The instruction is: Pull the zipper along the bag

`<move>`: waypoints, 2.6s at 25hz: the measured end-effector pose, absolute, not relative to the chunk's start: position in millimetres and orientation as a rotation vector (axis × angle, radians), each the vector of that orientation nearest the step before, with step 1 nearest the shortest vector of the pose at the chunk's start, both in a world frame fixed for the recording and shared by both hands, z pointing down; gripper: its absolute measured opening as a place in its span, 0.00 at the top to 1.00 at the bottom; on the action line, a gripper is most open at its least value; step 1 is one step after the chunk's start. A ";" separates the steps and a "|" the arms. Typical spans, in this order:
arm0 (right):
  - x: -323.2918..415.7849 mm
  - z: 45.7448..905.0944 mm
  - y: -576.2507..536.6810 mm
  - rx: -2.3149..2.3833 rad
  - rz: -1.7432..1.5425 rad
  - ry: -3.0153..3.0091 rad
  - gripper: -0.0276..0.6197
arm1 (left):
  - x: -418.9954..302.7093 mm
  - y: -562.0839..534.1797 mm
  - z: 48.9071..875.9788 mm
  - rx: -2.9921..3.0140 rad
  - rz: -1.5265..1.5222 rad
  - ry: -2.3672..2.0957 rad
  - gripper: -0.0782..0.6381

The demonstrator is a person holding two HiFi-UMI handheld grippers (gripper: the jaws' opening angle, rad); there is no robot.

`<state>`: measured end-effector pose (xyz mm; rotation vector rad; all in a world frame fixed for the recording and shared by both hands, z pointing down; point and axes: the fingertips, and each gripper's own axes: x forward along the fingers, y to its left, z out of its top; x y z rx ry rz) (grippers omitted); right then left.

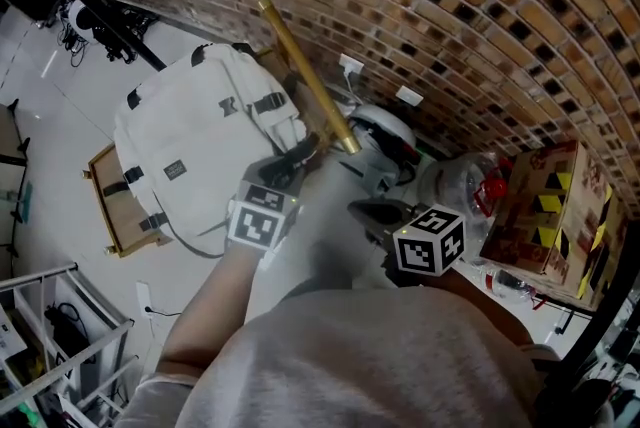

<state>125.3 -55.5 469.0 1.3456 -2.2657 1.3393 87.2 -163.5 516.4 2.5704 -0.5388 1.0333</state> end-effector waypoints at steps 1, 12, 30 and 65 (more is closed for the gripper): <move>125.2 469.4 -56.5 1.346 1.340 -2.265 0.96 | 87.9 -164.5 517.7 2.569 1.038 -0.541 0.74; 108.4 469.3 -73.6 1.305 1.307 -2.282 0.96 | 73.1 -164.0 507.7 2.499 0.907 -0.536 0.85; 40.4 485.4 -126.9 1.078 1.177 -2.327 0.96 | -11.7 -152.3 485.2 2.370 0.580 -0.735 0.88; 17.6 525.8 -159.8 1.099 1.184 -2.226 0.91 | -37.8 -148.8 495.9 2.298 0.563 -0.814 0.88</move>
